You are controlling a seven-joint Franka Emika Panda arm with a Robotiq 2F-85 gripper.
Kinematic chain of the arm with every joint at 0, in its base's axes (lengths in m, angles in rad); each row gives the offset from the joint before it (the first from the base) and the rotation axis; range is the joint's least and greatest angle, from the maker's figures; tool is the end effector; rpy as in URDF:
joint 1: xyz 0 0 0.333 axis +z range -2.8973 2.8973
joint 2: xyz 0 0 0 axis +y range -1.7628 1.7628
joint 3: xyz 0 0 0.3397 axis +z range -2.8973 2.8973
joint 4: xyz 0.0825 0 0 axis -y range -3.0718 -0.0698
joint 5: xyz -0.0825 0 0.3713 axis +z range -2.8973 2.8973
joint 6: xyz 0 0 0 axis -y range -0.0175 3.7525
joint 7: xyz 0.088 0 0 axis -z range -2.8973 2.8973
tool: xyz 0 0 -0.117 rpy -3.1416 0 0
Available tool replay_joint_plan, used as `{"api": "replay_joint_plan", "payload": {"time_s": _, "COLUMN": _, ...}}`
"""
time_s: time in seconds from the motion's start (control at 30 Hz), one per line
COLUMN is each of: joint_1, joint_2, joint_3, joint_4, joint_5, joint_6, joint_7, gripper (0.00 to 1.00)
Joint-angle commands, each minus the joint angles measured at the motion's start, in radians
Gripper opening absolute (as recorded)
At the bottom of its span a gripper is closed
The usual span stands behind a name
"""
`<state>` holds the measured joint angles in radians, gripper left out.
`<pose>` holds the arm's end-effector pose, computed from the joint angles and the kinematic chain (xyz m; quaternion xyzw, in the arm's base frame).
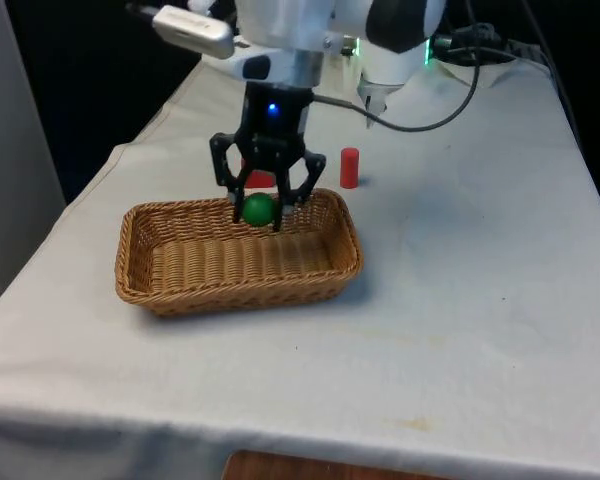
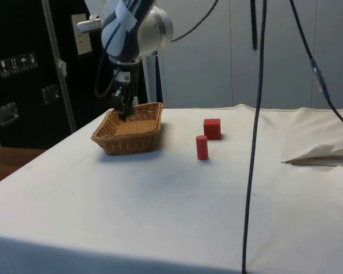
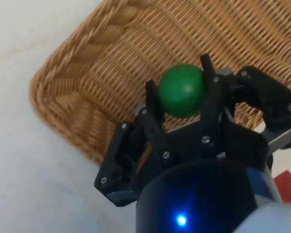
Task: Pick up the object to the left of the cylinder and place it into the basket.
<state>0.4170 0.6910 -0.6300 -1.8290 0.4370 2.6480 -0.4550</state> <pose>0.6690 -0.1034 0.2602 0.9872 0.0240 0.1212 0.1005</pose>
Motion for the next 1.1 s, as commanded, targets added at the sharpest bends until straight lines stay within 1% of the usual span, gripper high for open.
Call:
{"api": "replay_joint_plan", "payload": {"time_s": 0.0, "joint_1": -0.002, "joint_2": 0.01, "joint_3": -0.003, "joint_4": 0.006, "joint_5": 0.012, "joint_6": 0.0, "joint_7": -0.009, "gripper": 0.0}}
{"api": "replay_joint_plan", "payload": {"time_s": 0.03, "joint_1": -0.02, "joint_2": 0.021, "joint_3": 0.008, "joint_4": 0.02, "joint_5": 0.029, "joint_6": 0.001, "joint_7": -0.028, "gripper": 0.0}}
{"api": "replay_joint_plan", "payload": {"time_s": 0.1, "joint_1": -0.021, "joint_2": 0.036, "joint_3": 0.005, "joint_4": 0.026, "joint_5": 0.052, "joint_6": 0.005, "joint_7": -0.045, "gripper": 0.0}}
{"api": "replay_joint_plan", "payload": {"time_s": 0.13, "joint_1": -0.024, "joint_2": 0.049, "joint_3": 0.005, "joint_4": 0.03, "joint_5": 0.074, "joint_6": 0.011, "joint_7": -0.063, "gripper": 0.0}}
{"api": "replay_joint_plan", "payload": {"time_s": 0.23, "joint_1": -0.025, "joint_2": 0.069, "joint_3": 0.007, "joint_4": 0.034, "joint_5": 0.106, "joint_6": 0.018, "joint_7": -0.087, "gripper": 0.0}}
{"api": "replay_joint_plan", "payload": {"time_s": 0.27, "joint_1": -0.011, "joint_2": 0.065, "joint_3": -0.011, "joint_4": 0.027, "joint_5": 0.098, "joint_6": 0.007, "joint_7": -0.078, "gripper": 0.0}}
{"api": "replay_joint_plan", "payload": {"time_s": 0.3, "joint_1": -0.024, "joint_2": 0.076, "joint_3": 0.007, "joint_4": 0.035, "joint_5": 0.115, "joint_6": 0.019, "joint_7": -0.092, "gripper": 0.0}}
{"api": "replay_joint_plan", "payload": {"time_s": 0.33, "joint_1": -0.025, "joint_2": 0.088, "joint_3": 0.007, "joint_4": 0.039, "joint_5": 0.132, "joint_6": 0.02, "joint_7": -0.103, "gripper": 0.0}}
{"api": "replay_joint_plan", "payload": {"time_s": 0.47, "joint_1": -0.028, "joint_2": 0.112, "joint_3": 0.006, "joint_4": 0.051, "joint_5": 0.158, "joint_6": 0.024, "joint_7": -0.121, "gripper": 0.0}}
{"api": "replay_joint_plan", "payload": {"time_s": 0.5, "joint_1": -0.013, "joint_2": 0.113, "joint_3": -0.01, "joint_4": 0.045, "joint_5": 0.152, "joint_6": 0.015, "joint_7": -0.109, "gripper": 0.0}}
{"api": "replay_joint_plan", "payload": {"time_s": 0.53, "joint_1": -0.029, "joint_2": 0.117, "joint_3": 0.006, "joint_4": 0.053, "joint_5": 0.166, "joint_6": 0.025, "joint_7": -0.127, "gripper": 0.0}}
{"api": "replay_joint_plan", "payload": {"time_s": 0.6, "joint_1": -0.03, "joint_2": 0.125, "joint_3": 0.005, "joint_4": 0.058, "joint_5": 0.183, "joint_6": 0.026, "joint_7": -0.139, "gripper": 0.0}}
{"api": "replay_joint_plan", "payload": {"time_s": 0.67, "joint_1": -0.026, "joint_2": 0.129, "joint_3": 0.003, "joint_4": 0.065, "joint_5": 0.211, "joint_6": 0.024, "joint_7": -0.156, "gripper": 0.0}}
{"api": "replay_joint_plan", "payload": {"time_s": 0.73, "joint_1": -0.026, "joint_2": 0.129, "joint_3": 0.004, "joint_4": 0.068, "joint_5": 0.225, "joint_6": 0.024, "joint_7": -0.165, "gripper": 0.0}}
{"api": "replay_joint_plan", "payload": {"time_s": 0.77, "joint_1": -0.025, "joint_2": 0.13, "joint_3": 0.004, "joint_4": 0.071, "joint_5": 0.235, "joint_6": 0.024, "joint_7": -0.17, "gripper": 0.05}}
{"api": "replay_joint_plan", "payload": {"time_s": 0.8, "joint_1": -0.025, "joint_2": 0.13, "joint_3": 0.004, "joint_4": 0.072, "joint_5": 0.239, "joint_6": 0.024, "joint_7": -0.172, "gripper": 0.14}}
{"api": "replay_joint_plan", "payload": {"time_s": 0.83, "joint_1": -0.015, "joint_2": 0.134, "joint_3": -0.009, "joint_4": 0.067, "joint_5": 0.229, "joint_6": 0.019, "joint_7": -0.16, "gripper": 0.25}}
{"api": "replay_joint_plan", "payload": {"time_s": 0.87, "joint_1": -0.024, "joint_2": 0.13, "joint_3": 0.004, "joint_4": 0.072, "joint_5": 0.243, "joint_6": 0.024, "joint_7": -0.174, "gripper": 0.25}}
{"api": "replay_joint_plan", "payload": {"time_s": 0.9, "joint_1": -0.024, "joint_2": 0.13, "joint_3": 0.004, "joint_4": 0.073, "joint_5": 0.246, "joint_6": 0.024, "joint_7": -0.176, "gripper": 0.34}}
{"api": "replay_joint_plan", "payload": {"time_s": 1.03, "joint_1": -0.022, "joint_2": 0.131, "joint_3": 0.003, "joint_4": 0.074, "joint_5": 0.258, "joint_6": 0.023, "joint_7": -0.184, "gripper": 0.74}}
{"api": "replay_joint_plan", "payload": {"time_s": 1.07, "joint_1": -0.022, "joint_2": 0.131, "joint_3": 0.004, "joint_4": 0.075, "joint_5": 0.259, "joint_6": 0.023, "joint_7": -0.185, "gripper": 0.93}}
